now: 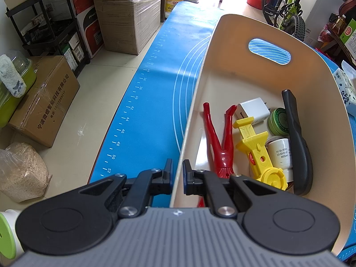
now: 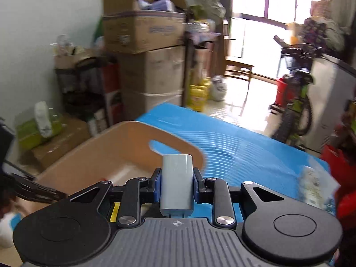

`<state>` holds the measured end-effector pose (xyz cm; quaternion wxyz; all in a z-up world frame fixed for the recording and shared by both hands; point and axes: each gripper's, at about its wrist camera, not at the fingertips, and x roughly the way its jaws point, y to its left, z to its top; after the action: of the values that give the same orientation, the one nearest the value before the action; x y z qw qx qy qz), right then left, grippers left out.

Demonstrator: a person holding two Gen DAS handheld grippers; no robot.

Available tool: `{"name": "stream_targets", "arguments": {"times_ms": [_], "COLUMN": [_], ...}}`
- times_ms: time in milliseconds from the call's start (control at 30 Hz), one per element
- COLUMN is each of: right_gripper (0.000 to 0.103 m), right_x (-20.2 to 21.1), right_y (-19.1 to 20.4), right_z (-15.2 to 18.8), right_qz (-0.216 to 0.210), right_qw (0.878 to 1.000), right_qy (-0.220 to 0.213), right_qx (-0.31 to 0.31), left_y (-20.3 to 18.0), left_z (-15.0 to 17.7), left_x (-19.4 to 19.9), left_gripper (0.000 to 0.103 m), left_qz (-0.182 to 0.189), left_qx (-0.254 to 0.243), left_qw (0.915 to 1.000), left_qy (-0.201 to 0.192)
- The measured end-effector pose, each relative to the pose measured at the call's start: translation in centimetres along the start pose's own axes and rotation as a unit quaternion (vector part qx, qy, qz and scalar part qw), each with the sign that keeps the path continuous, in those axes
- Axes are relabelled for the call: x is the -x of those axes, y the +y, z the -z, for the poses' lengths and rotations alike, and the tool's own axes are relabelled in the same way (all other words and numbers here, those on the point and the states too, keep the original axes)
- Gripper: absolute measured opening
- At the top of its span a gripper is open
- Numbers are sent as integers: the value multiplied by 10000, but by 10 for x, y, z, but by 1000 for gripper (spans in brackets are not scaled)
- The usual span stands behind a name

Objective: Organize rigid objects
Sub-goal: 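Carry the white charger over the basket and open the right gripper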

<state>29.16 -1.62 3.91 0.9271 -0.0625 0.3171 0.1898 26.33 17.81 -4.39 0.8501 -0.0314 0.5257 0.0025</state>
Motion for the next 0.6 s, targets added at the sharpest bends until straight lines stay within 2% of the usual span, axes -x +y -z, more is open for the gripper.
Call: {"name": "stream_targets", "arguments": {"times_ms": [167, 300, 533, 600], "right_gripper": [36, 36, 36, 37], "right_x": [-22, -42, -73, -73], "right_y": [32, 55, 72, 67], "right_z": [4, 16, 38, 42], "right_qz": [-324, -478, -437, -423], "right_qw": [9992, 9969, 9893, 9895], "right_qy": [223, 619, 1384, 1380], "right_qx": [33, 108, 139, 39], "left_y": [0, 0, -3, -3], "left_z": [0, 1, -1, -1], "left_x": [0, 0, 2, 2], "left_gripper": [11, 10, 10, 10], "left_qz": [-13, -9, -89, -101], "left_qx": [-13, -9, -62, -60], "left_qw": [10000, 10000, 9999, 9999], "left_qy": [0, 0, -21, -23]}}
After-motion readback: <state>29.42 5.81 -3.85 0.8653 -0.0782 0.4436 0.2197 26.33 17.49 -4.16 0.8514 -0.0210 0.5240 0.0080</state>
